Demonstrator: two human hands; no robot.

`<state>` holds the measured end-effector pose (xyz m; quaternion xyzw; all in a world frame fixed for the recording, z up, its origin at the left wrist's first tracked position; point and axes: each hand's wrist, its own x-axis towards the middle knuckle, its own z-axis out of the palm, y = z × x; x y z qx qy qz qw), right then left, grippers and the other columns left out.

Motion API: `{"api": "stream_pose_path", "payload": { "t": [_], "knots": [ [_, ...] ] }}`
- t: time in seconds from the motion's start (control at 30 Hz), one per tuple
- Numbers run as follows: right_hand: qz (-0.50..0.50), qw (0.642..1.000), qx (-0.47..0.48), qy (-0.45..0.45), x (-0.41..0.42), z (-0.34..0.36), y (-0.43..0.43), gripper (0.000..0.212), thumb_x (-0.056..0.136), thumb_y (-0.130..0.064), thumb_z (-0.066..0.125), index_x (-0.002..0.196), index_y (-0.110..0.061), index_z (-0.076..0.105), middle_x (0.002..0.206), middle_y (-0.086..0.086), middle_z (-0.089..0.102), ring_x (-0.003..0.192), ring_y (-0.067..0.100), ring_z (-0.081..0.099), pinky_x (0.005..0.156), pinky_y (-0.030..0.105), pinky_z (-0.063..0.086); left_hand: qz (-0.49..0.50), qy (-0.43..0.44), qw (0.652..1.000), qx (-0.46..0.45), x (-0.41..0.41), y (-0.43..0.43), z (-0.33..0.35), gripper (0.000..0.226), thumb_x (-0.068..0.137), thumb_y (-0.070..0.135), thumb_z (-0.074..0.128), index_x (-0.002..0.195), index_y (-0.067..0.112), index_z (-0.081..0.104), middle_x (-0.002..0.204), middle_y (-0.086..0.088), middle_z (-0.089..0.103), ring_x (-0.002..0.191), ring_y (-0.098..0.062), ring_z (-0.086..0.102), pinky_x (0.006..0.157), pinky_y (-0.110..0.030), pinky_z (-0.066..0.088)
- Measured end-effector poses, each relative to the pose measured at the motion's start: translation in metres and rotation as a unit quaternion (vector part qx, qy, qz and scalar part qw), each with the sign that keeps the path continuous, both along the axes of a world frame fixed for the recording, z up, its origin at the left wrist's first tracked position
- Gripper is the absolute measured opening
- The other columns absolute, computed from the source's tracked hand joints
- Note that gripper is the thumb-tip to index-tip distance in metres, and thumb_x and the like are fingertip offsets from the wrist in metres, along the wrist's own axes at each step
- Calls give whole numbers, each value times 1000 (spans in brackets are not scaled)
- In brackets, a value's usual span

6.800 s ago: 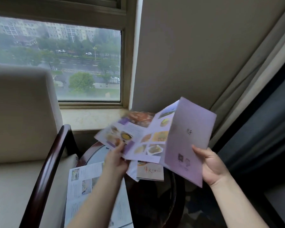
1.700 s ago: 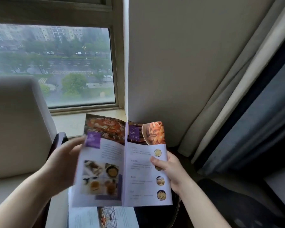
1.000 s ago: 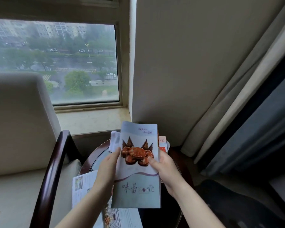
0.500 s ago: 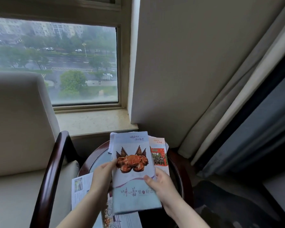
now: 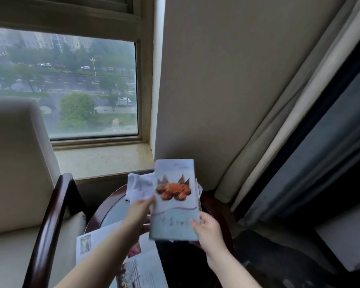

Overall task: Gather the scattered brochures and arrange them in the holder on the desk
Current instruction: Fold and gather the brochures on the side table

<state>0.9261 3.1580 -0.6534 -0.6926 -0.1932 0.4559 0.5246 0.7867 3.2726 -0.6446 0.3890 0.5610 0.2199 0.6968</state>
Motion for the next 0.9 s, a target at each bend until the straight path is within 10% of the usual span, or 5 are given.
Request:
{"api": "stream_pose_path", "payload": {
  "t": [0.13, 0.27, 0.47, 0.9],
  "knots": [
    [-32, 996, -38, -72, 43, -35, 32, 22, 95, -3, 51, 98, -20, 65, 91, 8, 69, 78, 20, 67, 43, 20, 47, -72, 103, 976, 180, 39, -3, -38, 22, 83, 5, 62, 102, 10, 71, 90, -12, 71, 82, -24, 67, 74, -36, 58],
    [11, 971, -96, -217, 72, -79, 45, 55, 93, -9, 53, 143, -29, 42, 107, 4, 68, 96, 18, 65, 73, 29, 54, -77, 172, 943, 275, 71, -3, -77, 50, 84, 14, 65, 133, 19, 55, 111, -5, 67, 97, -19, 63, 81, -31, 50],
    [210, 834, -275, -430, 86, -140, 35, 57, 99, -37, 38, 149, -44, 11, 124, 4, 45, 102, 25, 57, 72, 32, 43, -216, 366, 811, 403, 87, -24, -146, 31, 91, 35, 52, 120, 28, 58, 113, 1, 53, 107, -19, 52, 80, -29, 48],
    [258, 780, -223, -525, 91, -116, 42, 66, 91, -53, 48, 148, -39, 16, 147, 4, 24, 128, 24, 38, 91, 39, 48, -284, 434, 758, 396, 79, -1, -124, 43, 93, 39, 44, 136, 29, 44, 140, -1, 44, 121, -24, 48, 87, -38, 48]
  ]
}}
